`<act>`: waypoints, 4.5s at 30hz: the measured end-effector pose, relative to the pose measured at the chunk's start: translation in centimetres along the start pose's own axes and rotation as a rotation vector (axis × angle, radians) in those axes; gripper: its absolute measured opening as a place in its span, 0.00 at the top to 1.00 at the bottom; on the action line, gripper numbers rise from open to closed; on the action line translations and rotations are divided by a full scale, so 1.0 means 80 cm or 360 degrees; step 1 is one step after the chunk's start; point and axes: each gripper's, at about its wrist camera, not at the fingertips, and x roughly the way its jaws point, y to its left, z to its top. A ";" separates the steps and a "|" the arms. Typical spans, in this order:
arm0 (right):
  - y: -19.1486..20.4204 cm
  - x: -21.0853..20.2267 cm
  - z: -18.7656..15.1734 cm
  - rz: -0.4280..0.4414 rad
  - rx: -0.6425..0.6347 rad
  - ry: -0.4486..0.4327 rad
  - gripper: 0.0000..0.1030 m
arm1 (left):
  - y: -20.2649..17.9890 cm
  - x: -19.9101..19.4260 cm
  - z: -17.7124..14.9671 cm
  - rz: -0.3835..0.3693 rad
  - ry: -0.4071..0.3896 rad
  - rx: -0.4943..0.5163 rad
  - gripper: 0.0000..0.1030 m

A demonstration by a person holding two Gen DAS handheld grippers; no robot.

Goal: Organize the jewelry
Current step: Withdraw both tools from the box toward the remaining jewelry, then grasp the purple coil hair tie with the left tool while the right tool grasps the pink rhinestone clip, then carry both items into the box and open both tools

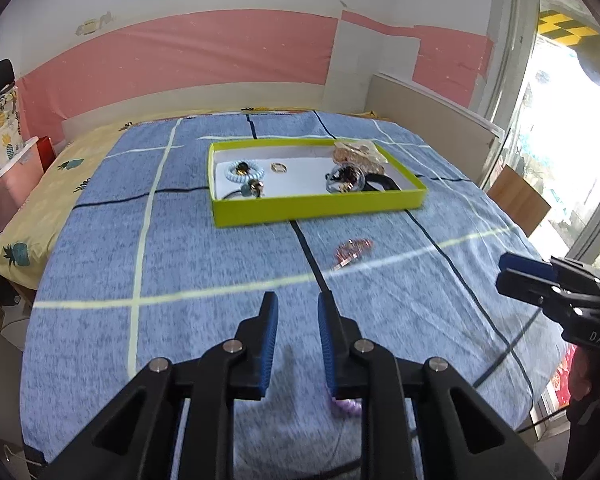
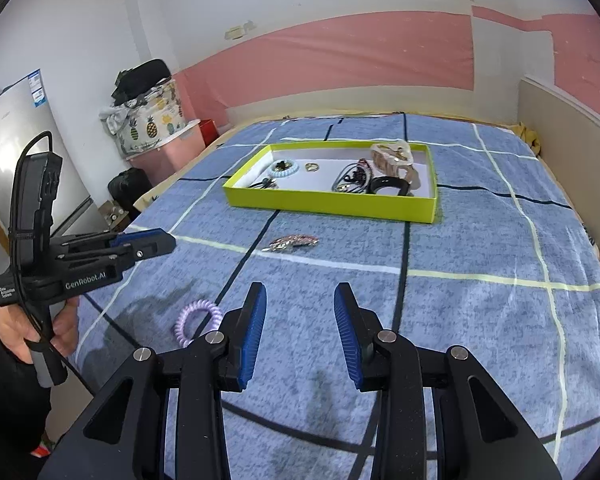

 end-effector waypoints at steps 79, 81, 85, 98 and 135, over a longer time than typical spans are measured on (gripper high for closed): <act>0.022 0.154 0.072 0.0004 -0.0522 0.0263 0.94 | 0.036 0.020 -0.021 0.0035 0.0057 -0.0066 0.91; 0.018 0.155 0.071 -0.0026 -0.0516 0.0267 0.94 | 0.036 0.018 -0.017 0.0040 0.0047 -0.0067 0.91; 0.001 0.152 0.072 -0.0004 -0.0405 0.0266 0.94 | 0.035 0.013 -0.015 0.0039 0.0030 -0.0069 0.91; -0.004 0.088 0.083 0.0068 -0.0215 0.0043 0.94 | 0.023 0.007 0.019 0.0037 -0.0024 -0.0039 0.91; -0.035 0.132 0.161 -0.0048 -0.0156 -0.0035 0.94 | 0.038 0.098 0.133 0.0070 -0.0040 0.0004 0.91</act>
